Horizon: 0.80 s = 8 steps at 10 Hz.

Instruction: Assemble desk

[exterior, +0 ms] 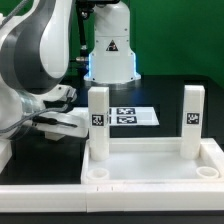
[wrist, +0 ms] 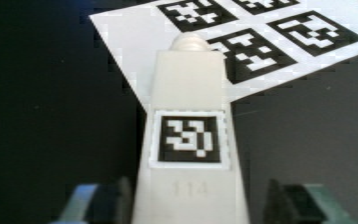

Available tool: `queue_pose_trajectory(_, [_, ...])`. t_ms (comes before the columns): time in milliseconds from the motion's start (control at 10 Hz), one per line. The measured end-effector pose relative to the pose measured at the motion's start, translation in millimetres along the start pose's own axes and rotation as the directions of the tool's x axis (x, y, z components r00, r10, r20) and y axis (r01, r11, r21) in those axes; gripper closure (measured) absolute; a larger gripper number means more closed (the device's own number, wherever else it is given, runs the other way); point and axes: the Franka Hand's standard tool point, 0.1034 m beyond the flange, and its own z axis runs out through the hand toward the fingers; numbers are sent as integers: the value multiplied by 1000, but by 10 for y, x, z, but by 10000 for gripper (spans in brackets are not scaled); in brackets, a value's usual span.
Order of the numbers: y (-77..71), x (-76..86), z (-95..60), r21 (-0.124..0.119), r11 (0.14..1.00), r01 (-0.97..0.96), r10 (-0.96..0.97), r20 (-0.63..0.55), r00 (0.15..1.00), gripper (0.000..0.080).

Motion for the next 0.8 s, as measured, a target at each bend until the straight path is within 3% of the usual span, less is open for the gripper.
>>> queue_pose_trajectory(100, [1,-5,-4,0,1000,1,-1,1,1000,516])
queue_pose_trajectory(400, [-29,-270,-218,11,999,50,-50,-22,999,515])
queue_pose_trajectory(500, [-37,-443,-312,19,998,68,-67,-25,997,515])
queue_pose_trajectory(600, [-49,-613,-539,24,997,78,-76,-70,995,515])
queue_pose_trajectory(700, [-108,-692,-682,13,995,100,-95,-195,976,515])
queue_pose_trajectory(800, [-113,-758,-607,15,995,103,-97,-244,965,515])
